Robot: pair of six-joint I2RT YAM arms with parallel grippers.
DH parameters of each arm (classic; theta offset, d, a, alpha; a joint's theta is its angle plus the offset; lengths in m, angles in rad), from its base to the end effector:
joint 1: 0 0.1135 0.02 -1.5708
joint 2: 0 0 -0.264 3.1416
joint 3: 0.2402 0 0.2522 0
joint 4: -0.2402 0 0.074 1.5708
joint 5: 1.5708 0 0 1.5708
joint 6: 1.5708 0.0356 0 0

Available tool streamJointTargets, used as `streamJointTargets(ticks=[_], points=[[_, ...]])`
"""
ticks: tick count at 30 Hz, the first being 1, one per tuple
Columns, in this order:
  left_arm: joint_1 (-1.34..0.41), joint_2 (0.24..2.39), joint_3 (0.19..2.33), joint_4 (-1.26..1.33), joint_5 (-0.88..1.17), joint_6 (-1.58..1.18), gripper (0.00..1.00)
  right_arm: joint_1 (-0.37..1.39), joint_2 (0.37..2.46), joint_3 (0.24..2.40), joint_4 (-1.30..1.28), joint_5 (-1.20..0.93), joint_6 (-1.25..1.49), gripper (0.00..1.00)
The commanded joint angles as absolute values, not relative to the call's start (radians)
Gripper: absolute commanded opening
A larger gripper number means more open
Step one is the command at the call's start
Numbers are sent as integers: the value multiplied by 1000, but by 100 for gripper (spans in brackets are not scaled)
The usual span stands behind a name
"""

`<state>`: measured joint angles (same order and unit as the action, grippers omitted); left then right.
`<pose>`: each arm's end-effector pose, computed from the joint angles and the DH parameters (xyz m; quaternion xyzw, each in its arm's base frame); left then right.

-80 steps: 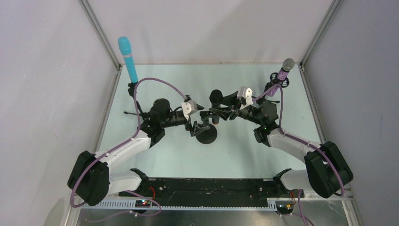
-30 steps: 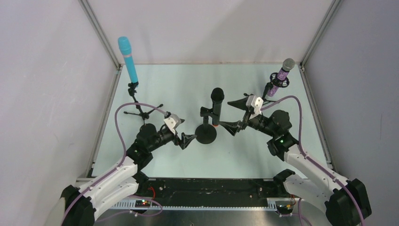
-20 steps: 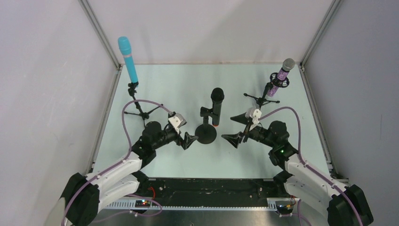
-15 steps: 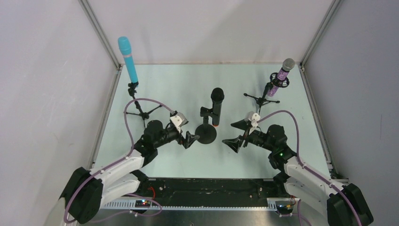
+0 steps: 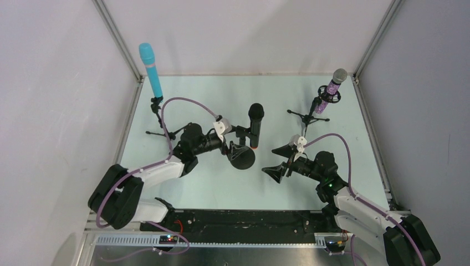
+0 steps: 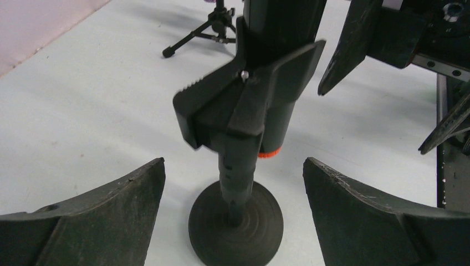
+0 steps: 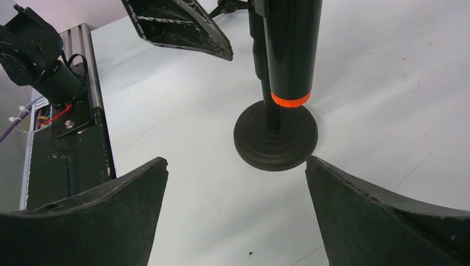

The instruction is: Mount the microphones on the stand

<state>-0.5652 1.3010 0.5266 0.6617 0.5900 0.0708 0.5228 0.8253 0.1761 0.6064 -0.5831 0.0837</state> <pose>0.2171 -0.1611 0.2279 0.4071 0.6173 -0.3662 0.5649 0.1427 0.1048 0.2027 -0.3447 0.6317 0.3960 0.5704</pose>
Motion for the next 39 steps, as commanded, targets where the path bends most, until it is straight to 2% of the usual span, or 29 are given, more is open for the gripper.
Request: streamJointTargets(ticks=[1, 6, 11, 16, 23, 25, 26, 28, 30, 39], points=[[-557, 1358, 586, 770, 671, 77, 92, 528, 826, 168, 666, -565, 94, 98], [-556, 1412, 609, 809, 714, 57, 82, 528, 847, 170, 689, -570, 98, 98], [-552, 1443, 625, 826, 756, 37, 64, 527, 856, 173, 698, -574, 98, 98], [-546, 1442, 612, 843, 759, 34, 61, 528, 852, 172, 693, -575, 97, 98], [-536, 1425, 589, 862, 783, 34, 47, 530, 862, 172, 707, -578, 101, 98], [-534, 1428, 588, 867, 793, 30, 33, 533, 869, 174, 714, -580, 102, 98], [-532, 1432, 589, 869, 799, 27, 22, 534, 873, 174, 719, -580, 99, 98], [-531, 1438, 589, 879, 804, 19, 10, 538, 877, 173, 723, -577, 94, 98], [-531, 1441, 586, 892, 804, 10, 3, 543, 882, 174, 725, -573, 88, 98], [-529, 1417, 580, 991, 787, -61, 0, 585, 920, 175, 754, -553, 40, 98]])
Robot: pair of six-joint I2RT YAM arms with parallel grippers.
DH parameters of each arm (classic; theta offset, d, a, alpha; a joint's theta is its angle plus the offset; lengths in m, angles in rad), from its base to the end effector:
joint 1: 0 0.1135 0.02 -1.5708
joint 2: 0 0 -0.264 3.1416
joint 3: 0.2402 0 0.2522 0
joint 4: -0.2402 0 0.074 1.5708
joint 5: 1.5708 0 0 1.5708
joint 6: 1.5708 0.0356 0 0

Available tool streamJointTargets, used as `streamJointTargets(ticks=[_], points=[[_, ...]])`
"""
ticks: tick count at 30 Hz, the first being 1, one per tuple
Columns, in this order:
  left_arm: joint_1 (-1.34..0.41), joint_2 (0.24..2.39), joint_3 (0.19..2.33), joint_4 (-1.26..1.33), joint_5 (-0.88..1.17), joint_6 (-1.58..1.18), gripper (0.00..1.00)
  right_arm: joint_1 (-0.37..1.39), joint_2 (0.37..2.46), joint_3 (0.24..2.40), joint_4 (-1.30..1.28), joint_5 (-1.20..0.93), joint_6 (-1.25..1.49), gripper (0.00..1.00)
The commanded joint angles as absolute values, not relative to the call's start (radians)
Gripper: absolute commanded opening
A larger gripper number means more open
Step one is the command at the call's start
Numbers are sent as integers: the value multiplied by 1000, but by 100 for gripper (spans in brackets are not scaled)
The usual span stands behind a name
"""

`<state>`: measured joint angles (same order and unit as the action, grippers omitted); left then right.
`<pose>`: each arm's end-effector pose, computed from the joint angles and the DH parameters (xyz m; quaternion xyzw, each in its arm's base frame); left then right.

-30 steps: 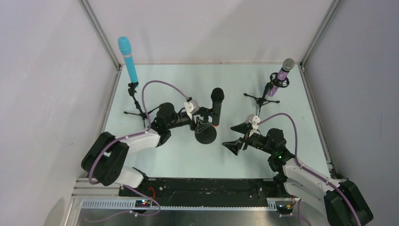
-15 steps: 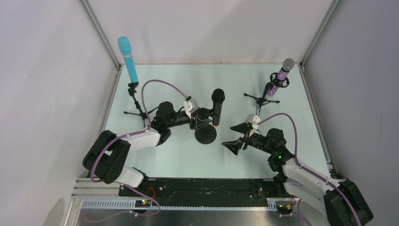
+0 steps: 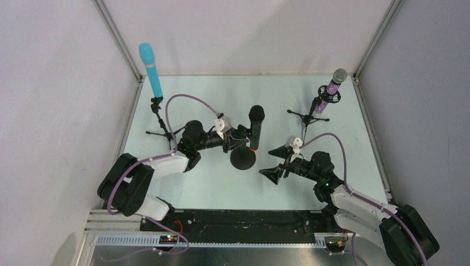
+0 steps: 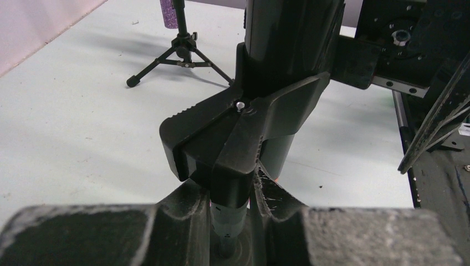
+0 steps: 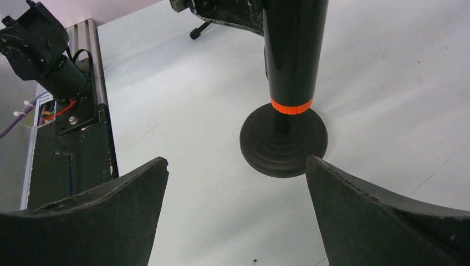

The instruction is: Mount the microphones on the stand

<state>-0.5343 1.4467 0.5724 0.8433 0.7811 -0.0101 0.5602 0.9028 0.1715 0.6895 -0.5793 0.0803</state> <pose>0.2366 -0.1691 0.2230 0.4280 0.5726 -0.4363 0.5465 0.1443 0.1135 0.1975 -0.3564 0.6249 0.4045 0.5647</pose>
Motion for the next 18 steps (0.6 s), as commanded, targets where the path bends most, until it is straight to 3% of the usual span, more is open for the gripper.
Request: streamJointTargets(ticks=[1, 18], points=[[-529, 1403, 581, 1002, 784, -76, 0, 590, 923, 175, 757, -547, 35, 98], [-549, 1155, 584, 999, 620, -204, 0, 619, 976, 204, 890, -469, 5, 100]])
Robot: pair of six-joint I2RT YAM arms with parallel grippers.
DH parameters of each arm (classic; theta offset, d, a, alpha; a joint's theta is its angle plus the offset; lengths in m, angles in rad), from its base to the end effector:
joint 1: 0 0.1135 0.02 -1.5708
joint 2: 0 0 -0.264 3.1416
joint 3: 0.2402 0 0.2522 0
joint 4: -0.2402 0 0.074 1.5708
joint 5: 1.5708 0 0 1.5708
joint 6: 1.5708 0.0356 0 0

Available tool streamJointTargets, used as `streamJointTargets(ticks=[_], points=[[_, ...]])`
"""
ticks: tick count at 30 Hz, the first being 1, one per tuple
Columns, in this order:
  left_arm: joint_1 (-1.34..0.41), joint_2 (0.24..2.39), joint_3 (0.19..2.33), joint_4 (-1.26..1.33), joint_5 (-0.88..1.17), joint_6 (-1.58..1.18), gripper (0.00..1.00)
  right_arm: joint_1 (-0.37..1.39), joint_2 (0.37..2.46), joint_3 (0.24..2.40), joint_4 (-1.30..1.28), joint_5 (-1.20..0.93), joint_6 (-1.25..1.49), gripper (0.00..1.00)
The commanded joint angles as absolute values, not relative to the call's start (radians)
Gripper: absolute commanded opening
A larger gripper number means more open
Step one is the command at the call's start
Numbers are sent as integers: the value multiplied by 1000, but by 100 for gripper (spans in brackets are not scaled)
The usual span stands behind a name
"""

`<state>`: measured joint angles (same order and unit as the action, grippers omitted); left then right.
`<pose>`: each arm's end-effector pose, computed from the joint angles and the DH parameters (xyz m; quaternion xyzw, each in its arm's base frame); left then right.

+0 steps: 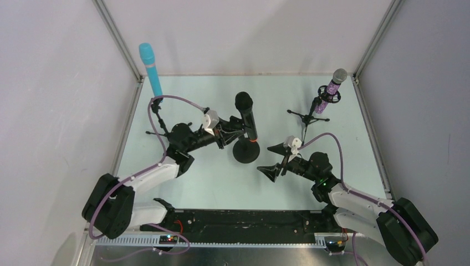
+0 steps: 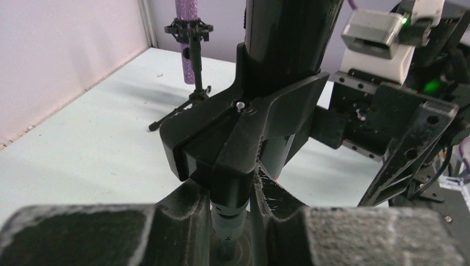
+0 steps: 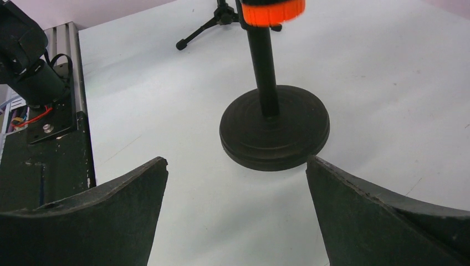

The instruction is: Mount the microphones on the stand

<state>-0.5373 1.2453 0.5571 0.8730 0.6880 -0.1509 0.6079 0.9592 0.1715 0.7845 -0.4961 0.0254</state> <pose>0.2141 -0.1539 0.2730 0.3701 0.5404 -0.4472 0.6091 0.1455 0.1219 0.1980 -0.3632 0.6079 0.3783 0.5962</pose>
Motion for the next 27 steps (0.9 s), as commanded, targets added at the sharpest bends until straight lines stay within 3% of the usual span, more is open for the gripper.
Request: streamJointTargets(ticks=[1, 15, 27], points=[[-558, 1138, 588, 993, 595, -207, 0, 619, 983, 209, 912, -461, 5, 99], [-662, 1066, 658, 801, 493, -183, 0, 691, 1020, 248, 1046, -383, -85, 99], [-743, 1083, 719, 801, 472, -198, 0, 725, 1243, 265, 1277, -417, -44, 92]])
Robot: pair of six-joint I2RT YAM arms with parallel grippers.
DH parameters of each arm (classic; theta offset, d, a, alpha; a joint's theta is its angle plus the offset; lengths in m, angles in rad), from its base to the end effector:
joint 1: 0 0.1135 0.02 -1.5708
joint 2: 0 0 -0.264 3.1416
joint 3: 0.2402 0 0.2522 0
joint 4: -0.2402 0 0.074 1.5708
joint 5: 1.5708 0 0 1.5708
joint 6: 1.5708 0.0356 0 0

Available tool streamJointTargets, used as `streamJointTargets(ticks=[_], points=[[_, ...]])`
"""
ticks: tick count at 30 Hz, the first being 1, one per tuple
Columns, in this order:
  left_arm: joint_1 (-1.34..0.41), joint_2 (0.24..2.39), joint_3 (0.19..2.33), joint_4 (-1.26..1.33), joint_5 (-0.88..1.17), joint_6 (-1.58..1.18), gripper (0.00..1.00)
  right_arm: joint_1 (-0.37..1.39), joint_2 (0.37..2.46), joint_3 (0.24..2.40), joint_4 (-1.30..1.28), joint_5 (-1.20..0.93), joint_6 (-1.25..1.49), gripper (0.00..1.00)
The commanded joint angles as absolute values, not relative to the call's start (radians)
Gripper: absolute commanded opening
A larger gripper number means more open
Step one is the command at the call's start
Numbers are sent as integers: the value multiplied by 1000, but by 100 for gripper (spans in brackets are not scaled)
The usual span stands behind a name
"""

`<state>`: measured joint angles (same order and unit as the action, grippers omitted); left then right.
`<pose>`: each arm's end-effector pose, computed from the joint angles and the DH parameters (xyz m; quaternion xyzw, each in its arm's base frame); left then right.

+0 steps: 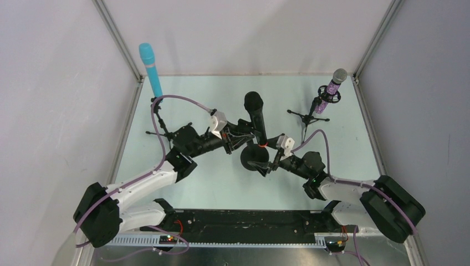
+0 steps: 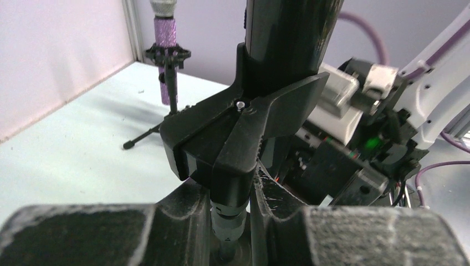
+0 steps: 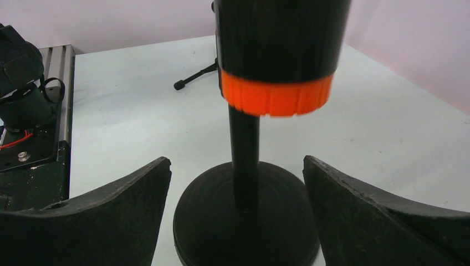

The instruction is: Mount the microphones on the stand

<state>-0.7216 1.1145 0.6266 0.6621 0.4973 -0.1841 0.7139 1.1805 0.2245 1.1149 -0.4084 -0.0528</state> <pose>0.1779 -0.1791 0.3069 0.3472 0.5507 -0.4671 0.5983 0.1534 0.1516 0.2090 -0.3807 0.5314 0.3663 0.6621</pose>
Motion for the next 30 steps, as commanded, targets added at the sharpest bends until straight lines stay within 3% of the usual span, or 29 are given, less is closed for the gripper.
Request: streamJointTargets(ticks=[1, 7, 17, 30], points=[[-745, 1085, 725, 801, 472, -205, 0, 725, 1256, 266, 1294, -417, -39, 92], [-765, 1083, 748, 800, 476, -204, 0, 728, 1361, 267, 1431, -405, -3, 85], [-769, 1065, 756, 801, 465, -195, 0, 721, 1379, 241, 1420, -390, -3, 67], [-770, 1045, 804, 786, 465, -180, 0, 720, 1398, 203, 1421, -394, -3, 59]])
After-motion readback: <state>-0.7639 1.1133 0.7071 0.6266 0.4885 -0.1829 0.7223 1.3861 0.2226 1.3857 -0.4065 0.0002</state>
